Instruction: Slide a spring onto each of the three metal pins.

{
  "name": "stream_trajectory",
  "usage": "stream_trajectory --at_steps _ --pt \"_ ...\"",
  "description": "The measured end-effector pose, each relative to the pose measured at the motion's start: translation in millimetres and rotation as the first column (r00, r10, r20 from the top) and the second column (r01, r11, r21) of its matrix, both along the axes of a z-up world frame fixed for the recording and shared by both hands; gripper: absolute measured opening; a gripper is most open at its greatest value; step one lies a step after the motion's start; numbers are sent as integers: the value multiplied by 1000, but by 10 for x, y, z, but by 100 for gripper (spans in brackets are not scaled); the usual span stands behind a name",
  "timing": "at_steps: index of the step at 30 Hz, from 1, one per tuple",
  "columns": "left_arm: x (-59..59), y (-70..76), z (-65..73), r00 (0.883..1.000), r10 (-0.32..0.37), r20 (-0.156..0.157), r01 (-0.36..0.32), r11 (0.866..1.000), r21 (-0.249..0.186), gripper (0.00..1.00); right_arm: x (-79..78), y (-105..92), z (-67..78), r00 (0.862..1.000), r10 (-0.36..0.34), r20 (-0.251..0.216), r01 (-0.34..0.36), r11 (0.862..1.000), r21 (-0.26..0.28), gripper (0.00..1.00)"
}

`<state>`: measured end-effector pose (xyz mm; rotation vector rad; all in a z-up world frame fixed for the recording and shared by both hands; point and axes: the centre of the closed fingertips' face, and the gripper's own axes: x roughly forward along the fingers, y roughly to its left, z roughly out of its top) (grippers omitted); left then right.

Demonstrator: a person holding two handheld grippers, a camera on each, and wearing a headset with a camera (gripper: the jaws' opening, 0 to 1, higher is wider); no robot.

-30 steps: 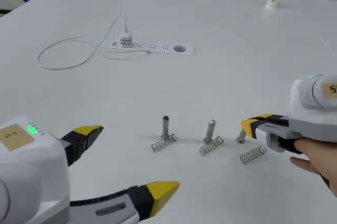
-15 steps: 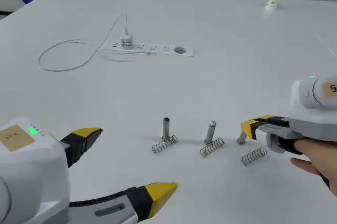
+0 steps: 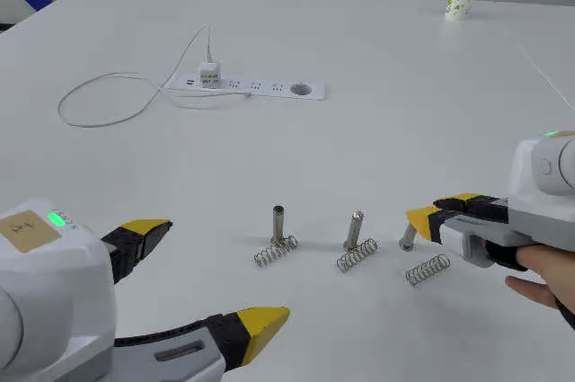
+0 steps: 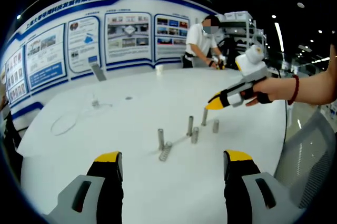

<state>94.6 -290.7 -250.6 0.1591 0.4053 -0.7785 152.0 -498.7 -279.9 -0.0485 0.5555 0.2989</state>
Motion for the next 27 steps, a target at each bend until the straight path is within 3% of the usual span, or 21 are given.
stream_trajectory --at_steps 12,27 --pt "126 -37 -169 999 -35 -25 37 997 61 71 -155 18 180 998 37 50 -40 998 53 34" --pt "305 -151 -431 994 -89 -69 97 987 128 56 -402 53 181 996 55 67 -63 991 122 48"
